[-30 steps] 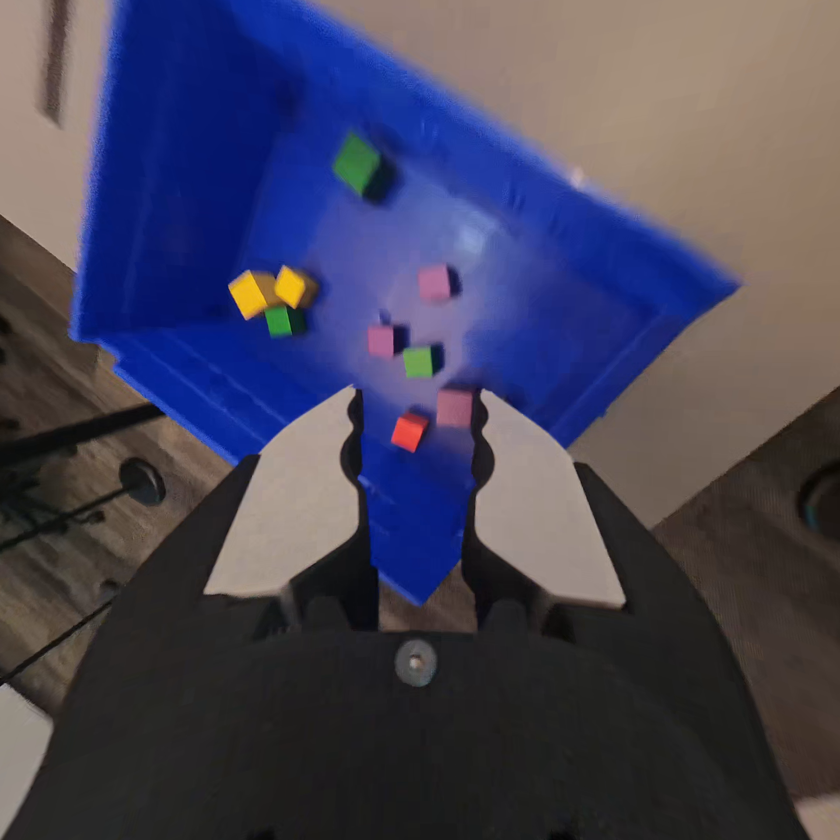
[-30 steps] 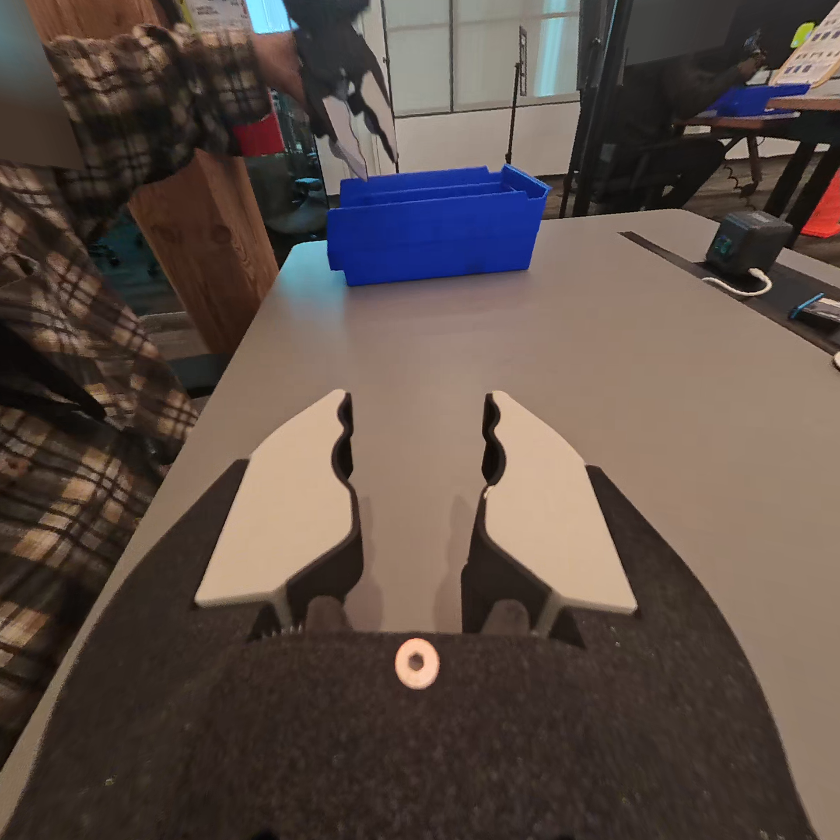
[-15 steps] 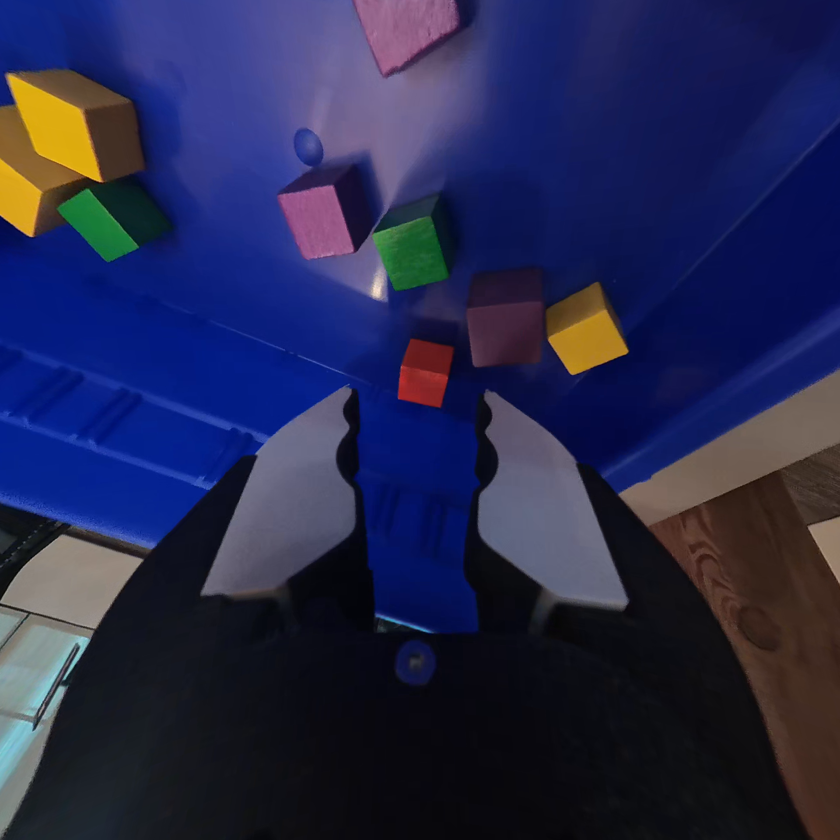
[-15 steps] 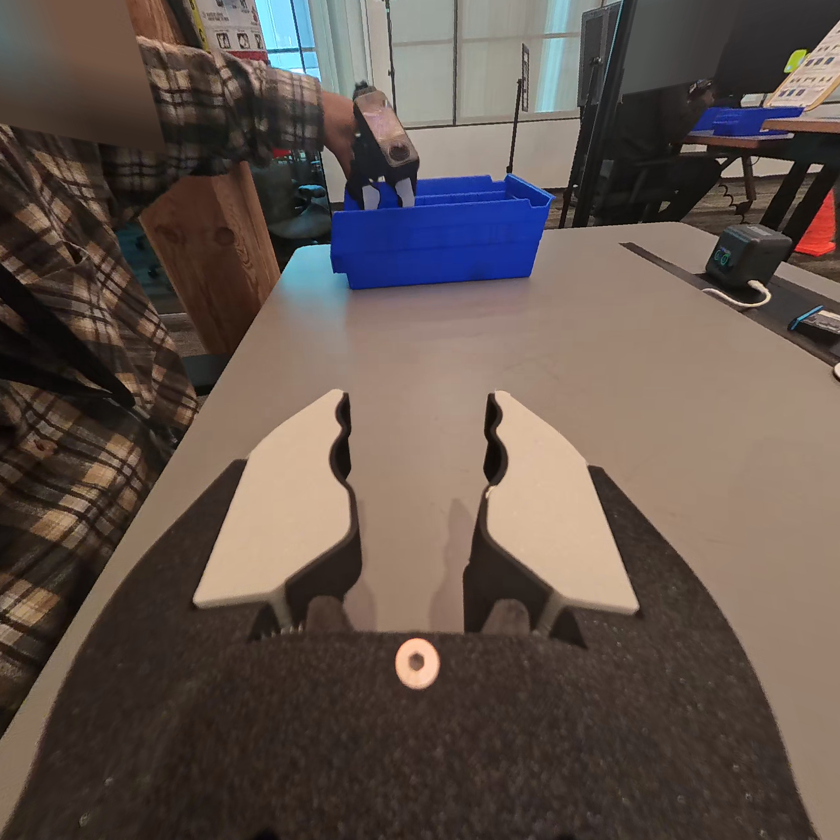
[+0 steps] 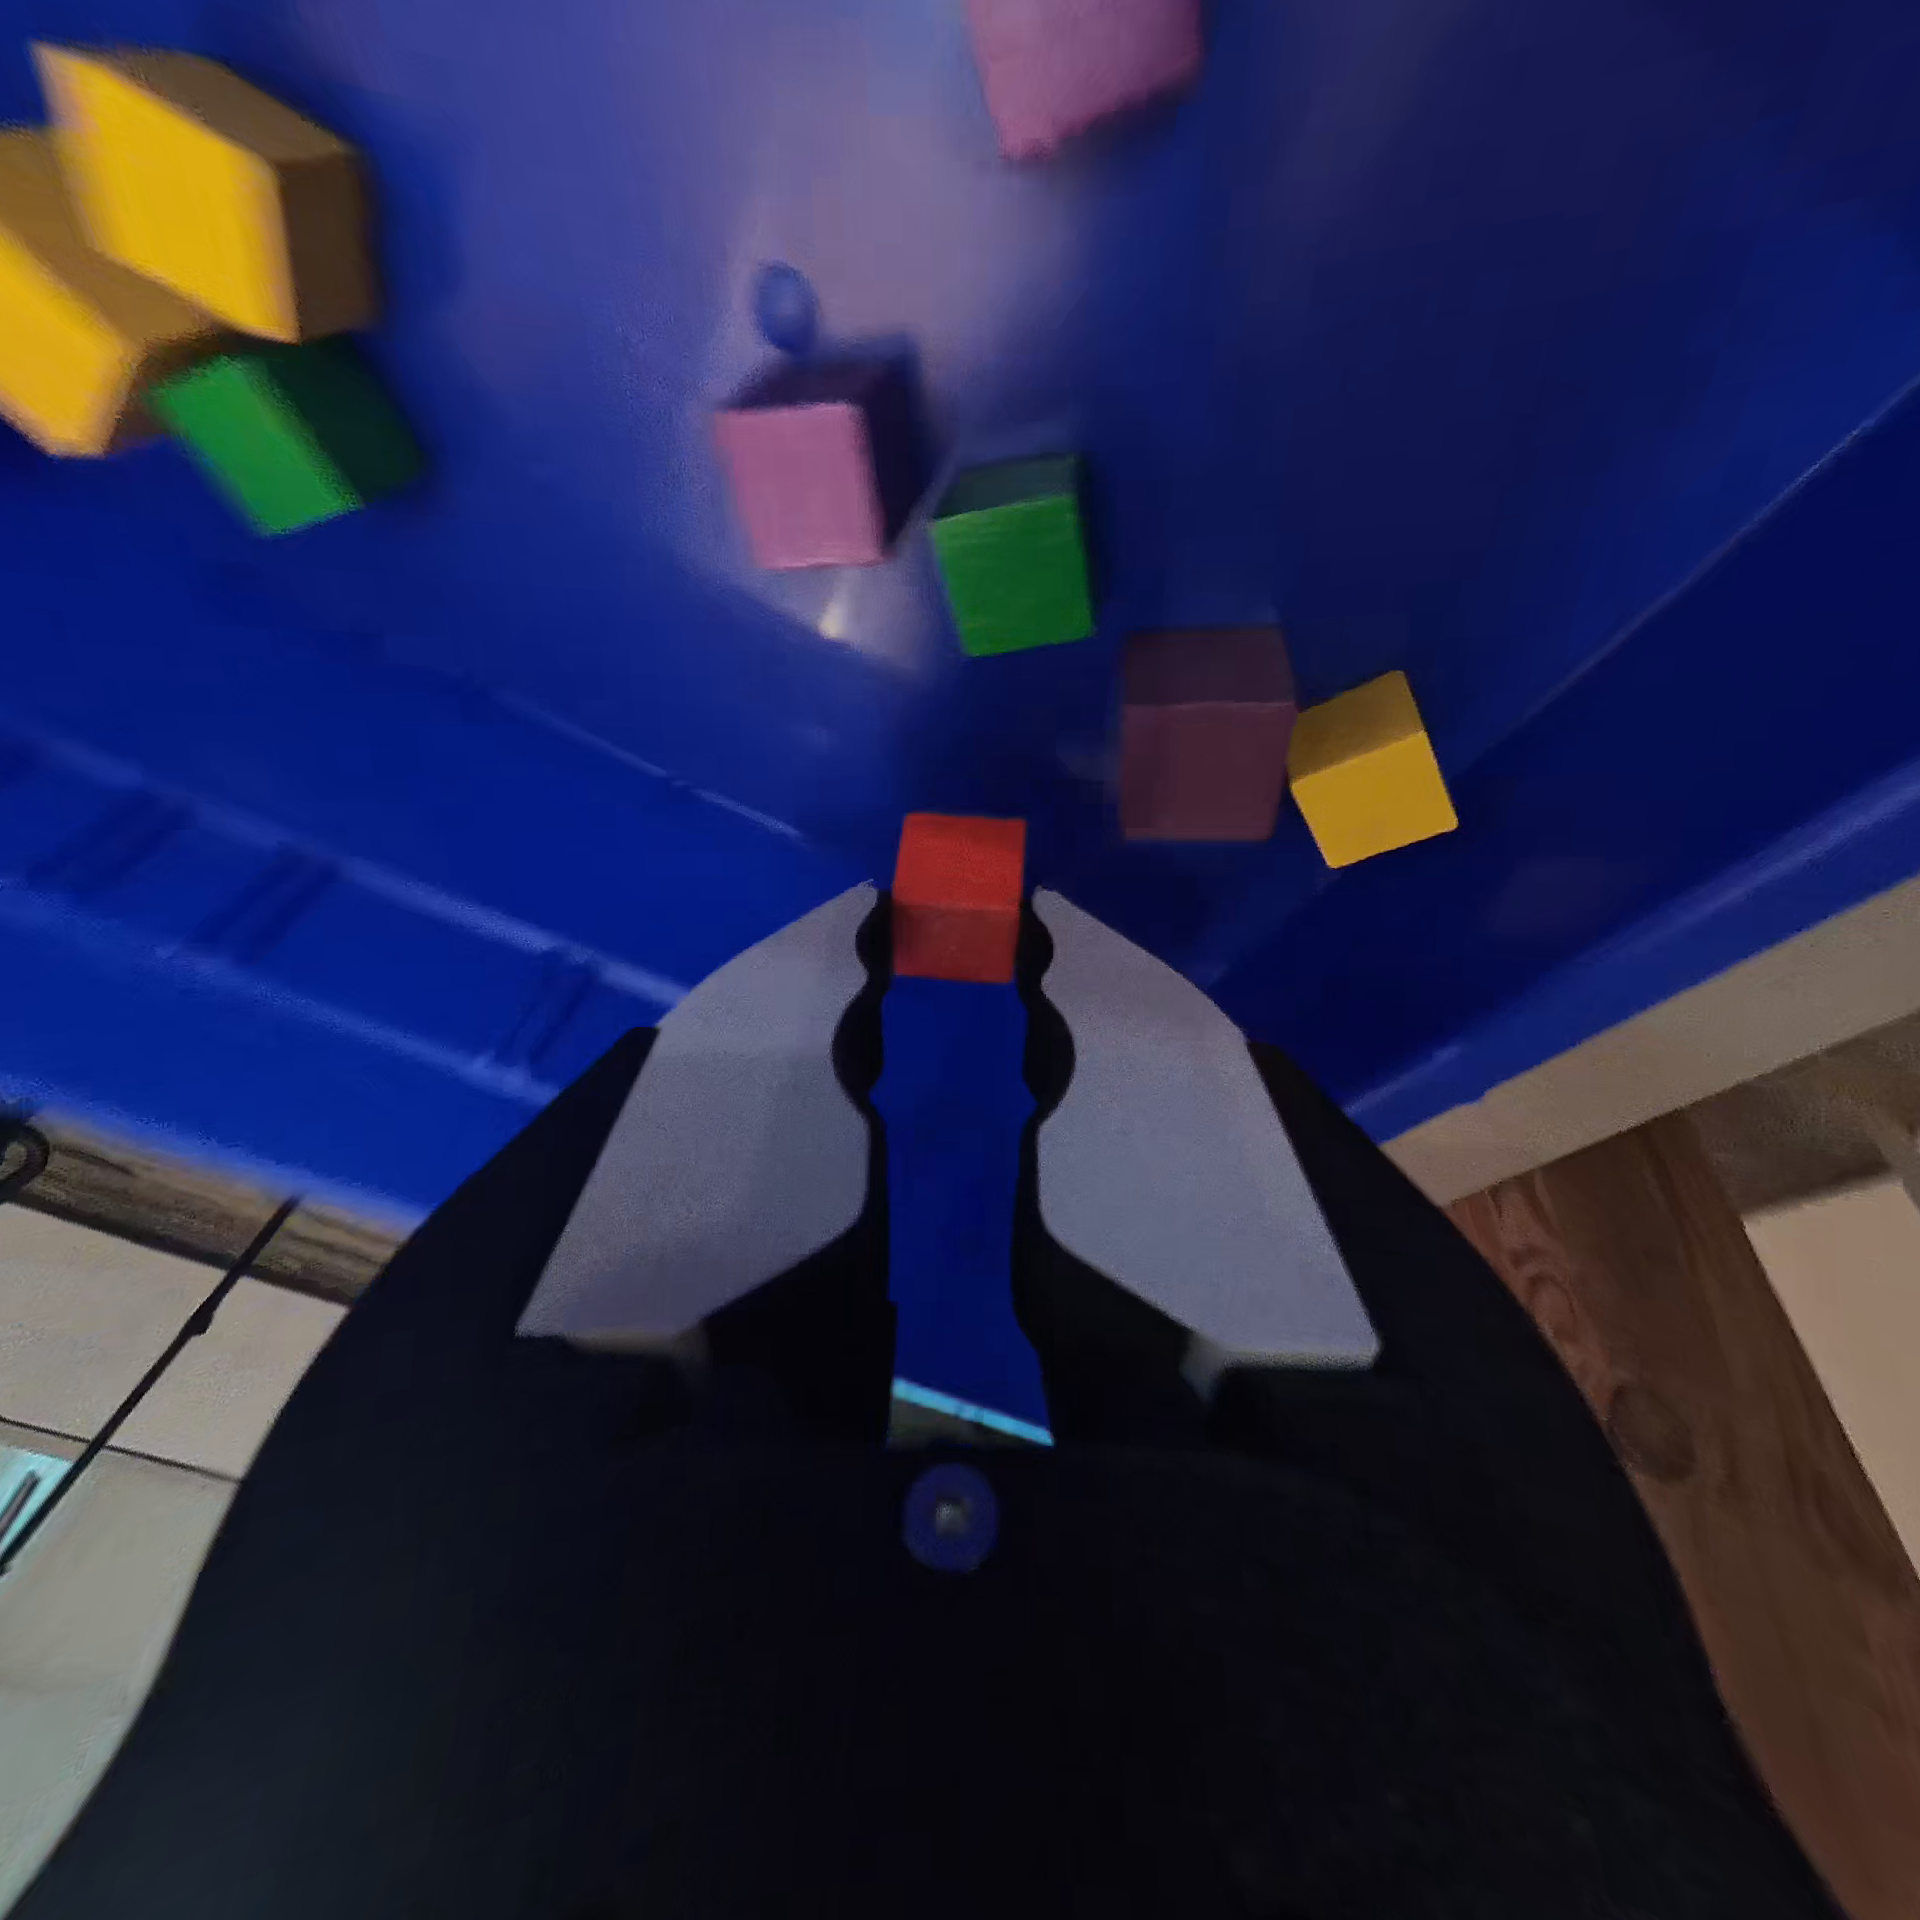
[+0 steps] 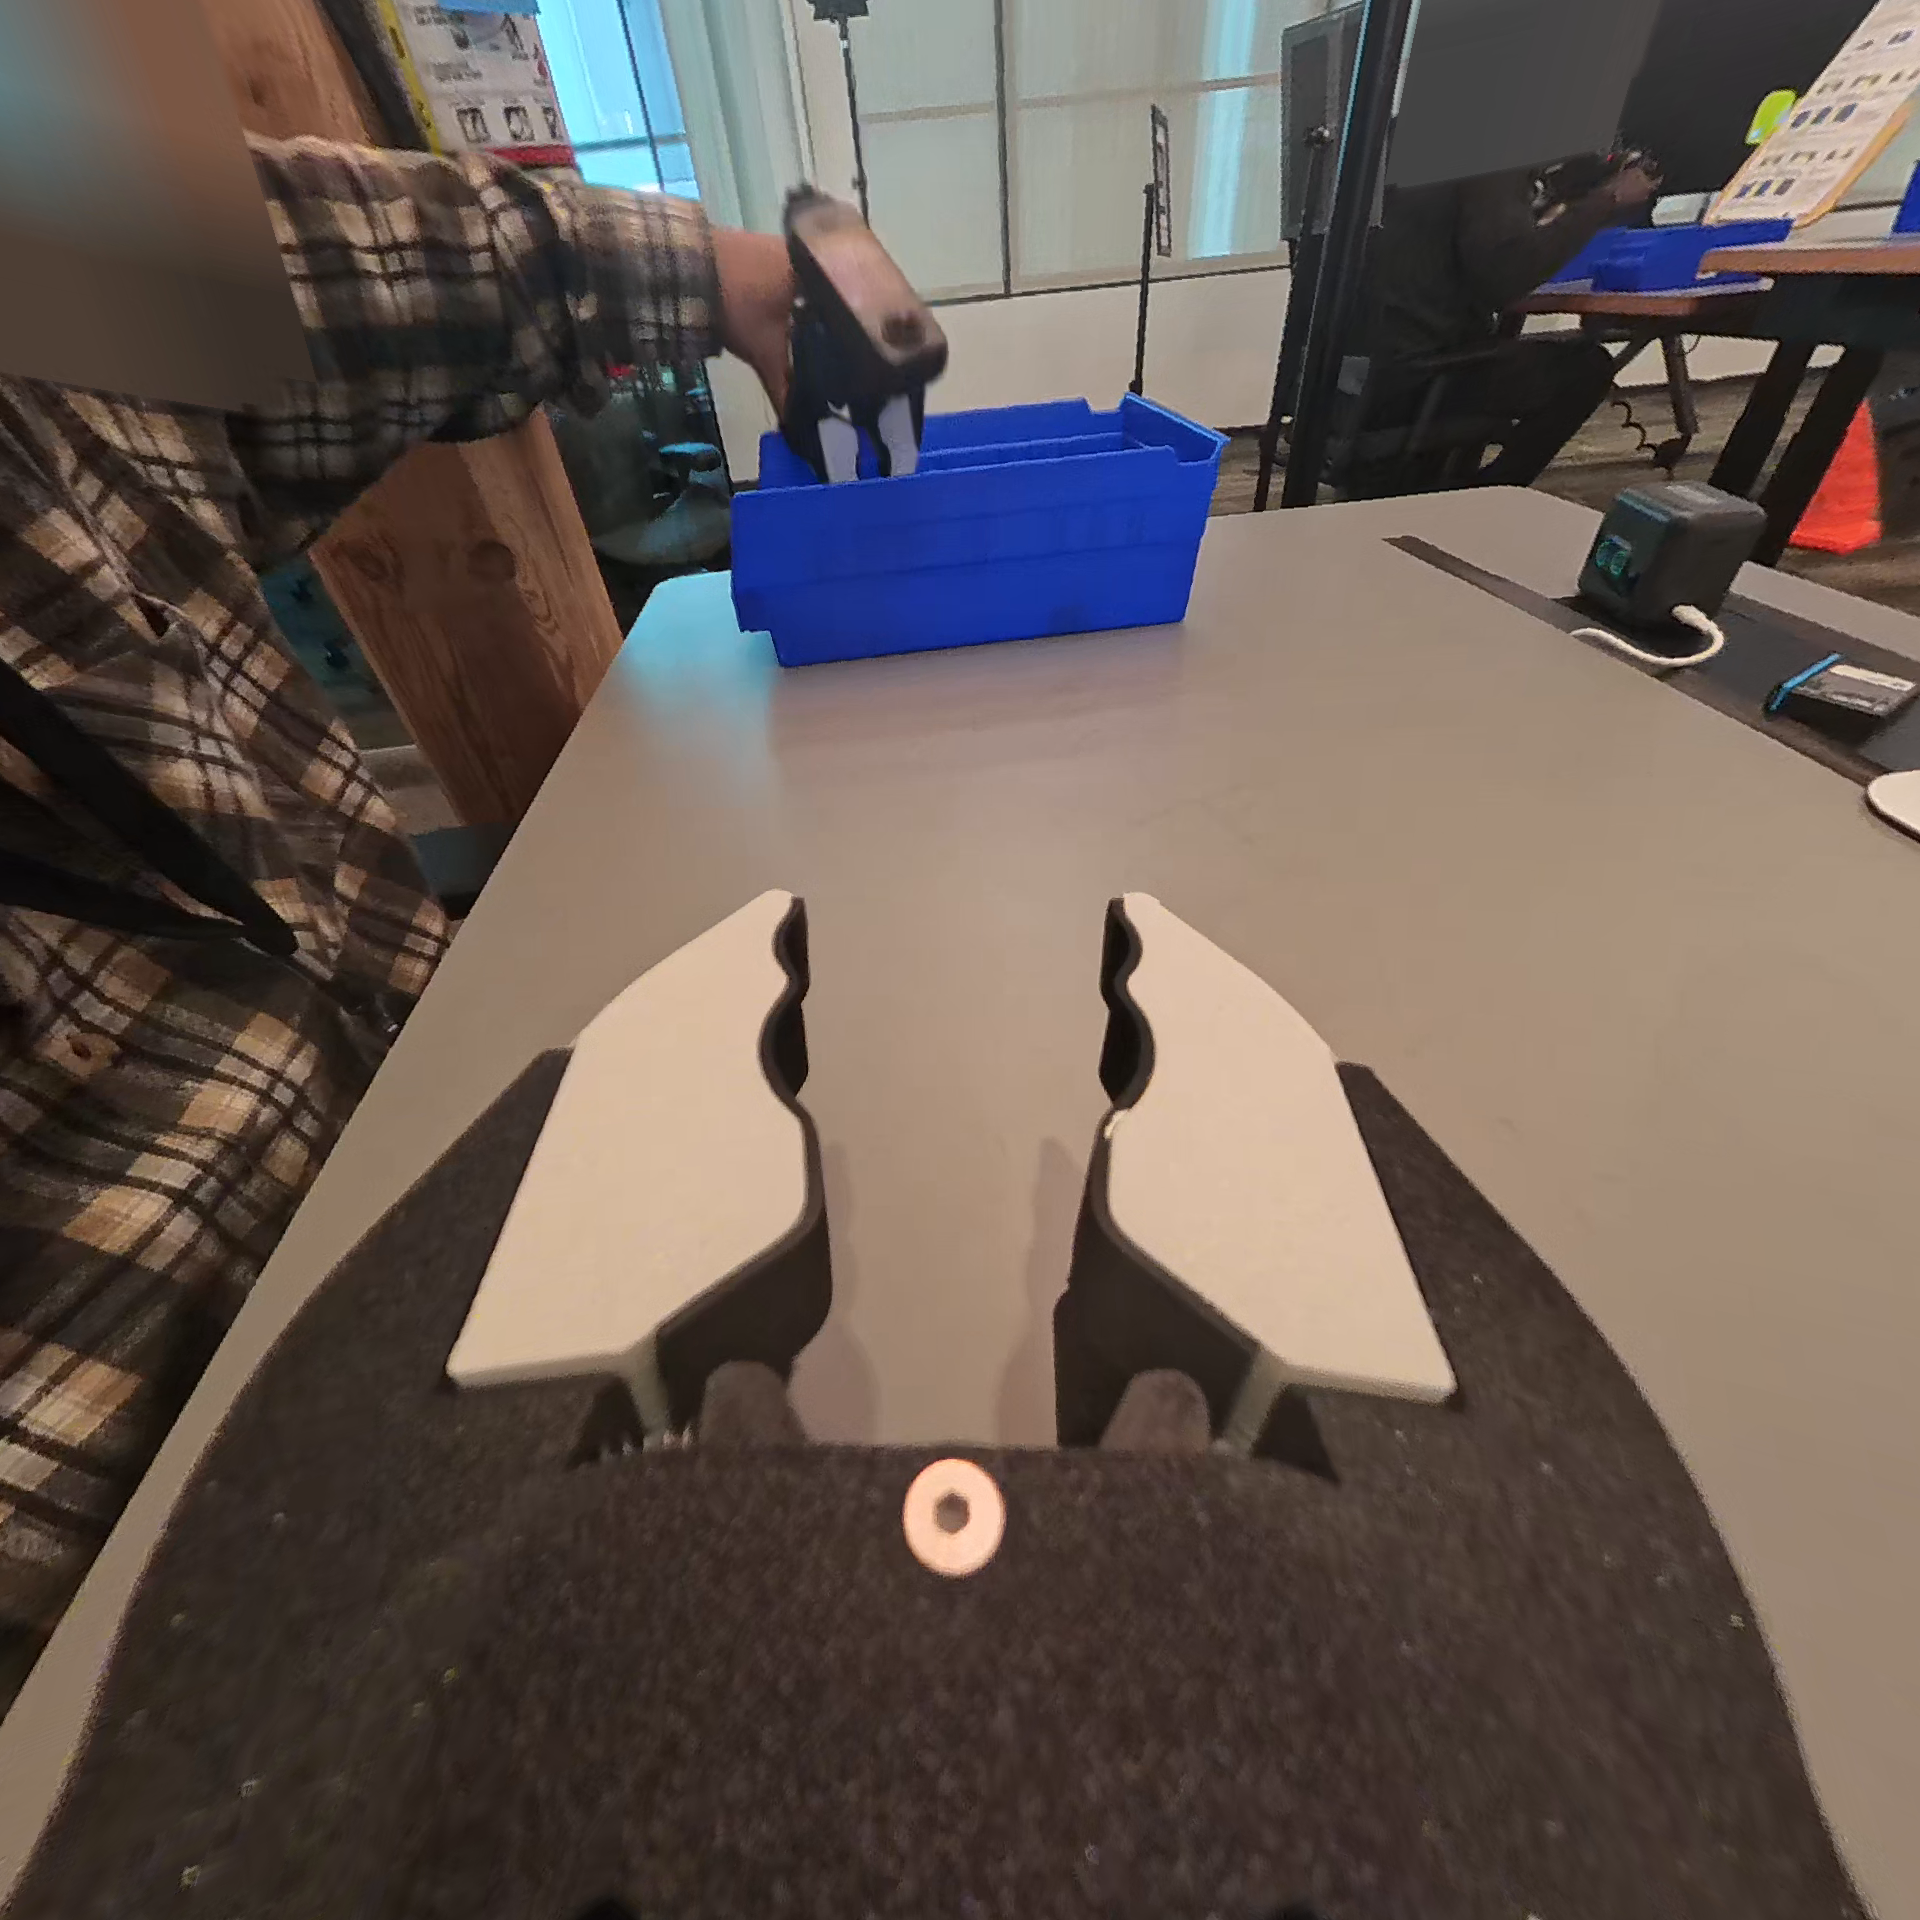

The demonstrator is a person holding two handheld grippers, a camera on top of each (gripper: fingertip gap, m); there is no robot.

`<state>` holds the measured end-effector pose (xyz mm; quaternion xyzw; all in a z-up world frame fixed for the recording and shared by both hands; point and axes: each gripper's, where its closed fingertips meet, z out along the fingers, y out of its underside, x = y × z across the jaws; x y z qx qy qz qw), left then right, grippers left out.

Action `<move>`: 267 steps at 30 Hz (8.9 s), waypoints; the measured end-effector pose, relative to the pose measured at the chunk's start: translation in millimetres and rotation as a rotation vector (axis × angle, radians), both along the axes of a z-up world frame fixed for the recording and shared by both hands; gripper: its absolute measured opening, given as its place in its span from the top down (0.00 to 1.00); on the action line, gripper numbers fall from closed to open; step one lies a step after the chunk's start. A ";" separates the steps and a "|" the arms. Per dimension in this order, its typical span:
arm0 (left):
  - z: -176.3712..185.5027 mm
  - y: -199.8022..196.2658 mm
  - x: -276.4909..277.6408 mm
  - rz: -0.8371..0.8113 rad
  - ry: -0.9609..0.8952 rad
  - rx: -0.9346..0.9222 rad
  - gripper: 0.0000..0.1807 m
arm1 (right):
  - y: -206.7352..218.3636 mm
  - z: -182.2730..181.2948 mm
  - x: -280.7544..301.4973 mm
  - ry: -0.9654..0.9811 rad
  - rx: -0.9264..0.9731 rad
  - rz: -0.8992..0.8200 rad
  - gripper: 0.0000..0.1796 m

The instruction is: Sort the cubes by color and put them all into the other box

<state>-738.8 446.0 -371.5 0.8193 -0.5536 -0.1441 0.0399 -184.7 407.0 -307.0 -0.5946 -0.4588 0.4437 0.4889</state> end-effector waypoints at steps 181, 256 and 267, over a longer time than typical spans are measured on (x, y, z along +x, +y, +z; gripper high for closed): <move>-31.5 42.3 45.9 1.323 -0.621 0.369 0.87 | 57.6 25.3 41.2 0.090 0.007 -0.367 0.57; 102.6 -28.6 556.0 -0.504 -1.721 0.327 0.78 | -44.0 -70.9 492.3 -1.069 -0.960 -1.101 0.87; 89.4 -28.2 559.2 -0.532 -1.650 0.331 0.81 | -46.0 -97.3 506.2 -1.095 -1.050 -1.157 0.87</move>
